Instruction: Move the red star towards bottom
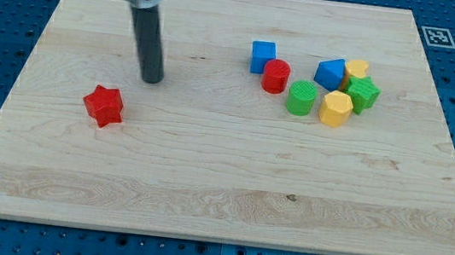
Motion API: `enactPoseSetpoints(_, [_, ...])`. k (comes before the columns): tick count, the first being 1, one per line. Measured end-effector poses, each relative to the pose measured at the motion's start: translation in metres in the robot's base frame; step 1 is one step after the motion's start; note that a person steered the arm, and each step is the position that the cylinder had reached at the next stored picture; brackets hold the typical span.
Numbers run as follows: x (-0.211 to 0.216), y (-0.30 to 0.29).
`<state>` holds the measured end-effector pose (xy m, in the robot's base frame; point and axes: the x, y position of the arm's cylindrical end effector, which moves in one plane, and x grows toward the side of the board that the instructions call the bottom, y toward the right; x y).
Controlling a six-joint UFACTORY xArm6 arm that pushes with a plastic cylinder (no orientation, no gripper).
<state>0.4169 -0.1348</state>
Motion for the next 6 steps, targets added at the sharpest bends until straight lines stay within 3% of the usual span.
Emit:
enactPoseSetpoints(2, [0.102, -0.026])
enactPoseSetpoints(3, [0.116, -0.026])
enactPoseSetpoints(6, [0.086, -0.06])
